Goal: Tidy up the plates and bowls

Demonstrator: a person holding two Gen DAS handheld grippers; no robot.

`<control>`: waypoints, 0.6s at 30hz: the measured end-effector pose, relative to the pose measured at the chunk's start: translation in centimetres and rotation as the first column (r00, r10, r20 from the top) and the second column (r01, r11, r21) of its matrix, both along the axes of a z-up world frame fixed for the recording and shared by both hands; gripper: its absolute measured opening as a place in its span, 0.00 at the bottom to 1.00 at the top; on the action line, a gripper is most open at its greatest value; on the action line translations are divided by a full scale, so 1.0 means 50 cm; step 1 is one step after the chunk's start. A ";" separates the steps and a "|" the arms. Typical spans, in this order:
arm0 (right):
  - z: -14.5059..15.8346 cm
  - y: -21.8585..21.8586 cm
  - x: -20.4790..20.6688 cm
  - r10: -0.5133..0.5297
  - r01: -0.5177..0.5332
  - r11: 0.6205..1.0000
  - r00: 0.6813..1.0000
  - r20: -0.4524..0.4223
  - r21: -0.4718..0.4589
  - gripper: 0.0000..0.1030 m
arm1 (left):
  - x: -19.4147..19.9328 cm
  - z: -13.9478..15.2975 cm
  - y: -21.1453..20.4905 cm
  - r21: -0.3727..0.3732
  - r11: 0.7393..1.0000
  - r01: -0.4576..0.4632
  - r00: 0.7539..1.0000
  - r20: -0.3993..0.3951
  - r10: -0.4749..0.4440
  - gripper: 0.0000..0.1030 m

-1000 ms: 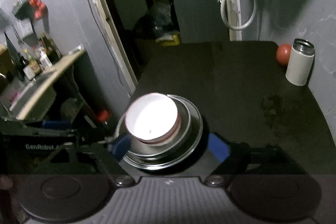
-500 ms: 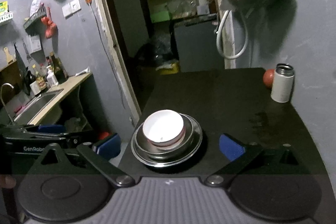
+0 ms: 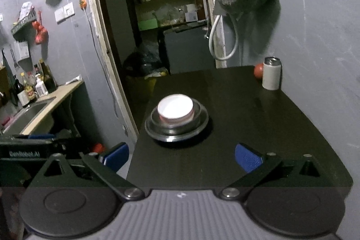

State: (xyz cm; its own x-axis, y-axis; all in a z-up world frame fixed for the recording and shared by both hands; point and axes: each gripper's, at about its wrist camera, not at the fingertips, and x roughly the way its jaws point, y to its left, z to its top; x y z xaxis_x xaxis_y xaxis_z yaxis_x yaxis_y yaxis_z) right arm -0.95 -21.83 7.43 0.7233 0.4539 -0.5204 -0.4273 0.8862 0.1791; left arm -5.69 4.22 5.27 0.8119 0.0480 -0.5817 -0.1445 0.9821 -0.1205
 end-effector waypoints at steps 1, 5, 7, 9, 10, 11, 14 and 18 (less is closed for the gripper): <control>-0.005 0.000 -0.014 -0.004 0.004 1.000 1.000 -0.005 -0.003 1.00 | -0.008 -0.002 0.002 0.000 1.000 0.002 1.000 0.000 -0.002 0.99; -0.012 -0.002 -0.048 -0.027 0.027 1.000 1.000 -0.011 -0.017 1.00 | -0.033 -0.011 0.007 -0.001 1.000 0.005 1.000 -0.004 -0.005 0.99; -0.014 -0.002 -0.057 -0.037 0.037 0.999 0.999 -0.012 -0.018 1.00 | -0.044 -0.015 0.009 -0.001 1.000 0.002 1.000 -0.006 -0.002 0.99; -0.014 -0.001 -0.064 -0.042 0.042 0.999 0.999 -0.012 -0.019 1.00 | -0.050 -0.017 0.011 -0.004 1.000 -0.001 1.000 -0.009 0.001 0.99; -0.014 -0.002 -0.067 -0.042 0.042 0.999 0.999 -0.013 -0.021 1.00 | -0.052 -0.018 0.010 -0.004 1.000 -0.002 1.000 -0.009 0.001 0.99; -0.014 -0.001 -0.069 -0.041 0.041 0.999 0.999 -0.014 -0.022 1.00 | -0.056 -0.018 0.011 -0.005 1.000 -0.002 1.000 -0.008 0.002 0.99; -0.015 0.003 -0.072 -0.036 0.035 0.999 0.999 -0.017 -0.029 1.00 | -0.057 -0.020 0.011 -0.003 1.000 -0.002 1.000 -0.007 0.002 0.99; -0.013 0.011 -0.072 -0.027 0.027 0.999 1.000 -0.016 -0.033 1.00 | -0.061 -0.016 0.016 -0.001 1.000 -0.002 1.000 -0.005 0.002 0.99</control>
State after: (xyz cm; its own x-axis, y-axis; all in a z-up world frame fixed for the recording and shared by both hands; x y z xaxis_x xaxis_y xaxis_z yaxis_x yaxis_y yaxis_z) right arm -4.57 -21.26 6.78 0.7262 0.4170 -0.5465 -0.4005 0.9028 0.1567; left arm -8.76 5.01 4.46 0.8090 0.0492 -0.5858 -0.1474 0.9816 -0.1211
